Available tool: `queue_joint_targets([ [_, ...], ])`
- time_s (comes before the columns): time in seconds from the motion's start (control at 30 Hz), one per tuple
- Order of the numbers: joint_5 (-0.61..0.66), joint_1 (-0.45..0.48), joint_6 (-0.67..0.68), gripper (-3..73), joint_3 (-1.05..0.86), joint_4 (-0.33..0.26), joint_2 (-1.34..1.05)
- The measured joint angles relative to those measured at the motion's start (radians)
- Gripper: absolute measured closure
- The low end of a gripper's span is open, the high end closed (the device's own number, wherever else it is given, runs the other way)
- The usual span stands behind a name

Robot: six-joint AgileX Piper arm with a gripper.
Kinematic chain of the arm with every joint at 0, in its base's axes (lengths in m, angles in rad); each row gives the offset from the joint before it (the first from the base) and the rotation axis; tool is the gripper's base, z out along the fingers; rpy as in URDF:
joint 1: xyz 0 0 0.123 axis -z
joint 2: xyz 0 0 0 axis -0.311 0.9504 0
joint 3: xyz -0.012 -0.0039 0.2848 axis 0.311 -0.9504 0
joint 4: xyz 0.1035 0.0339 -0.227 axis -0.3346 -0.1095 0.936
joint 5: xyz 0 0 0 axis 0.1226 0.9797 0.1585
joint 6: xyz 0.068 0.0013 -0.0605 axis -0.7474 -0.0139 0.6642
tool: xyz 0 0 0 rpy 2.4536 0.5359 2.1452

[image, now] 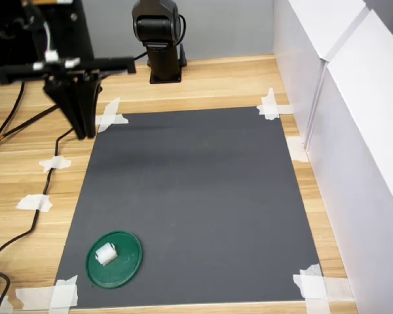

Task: Grasp a white terminal and put it on the green lid.

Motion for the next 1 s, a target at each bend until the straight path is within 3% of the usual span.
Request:
queue_joint_targets([
  [0.3,-0.379,0.0,-0.182,71.1,-0.58,-0.06,-0.51],
  [0.47,-0.612,0.0,-0.21,71.0,-0.837,-0.084,-0.762],
  [1.0,-0.648,0.0,-0.212,71.0,-1.189,-0.082,-1.103],
])
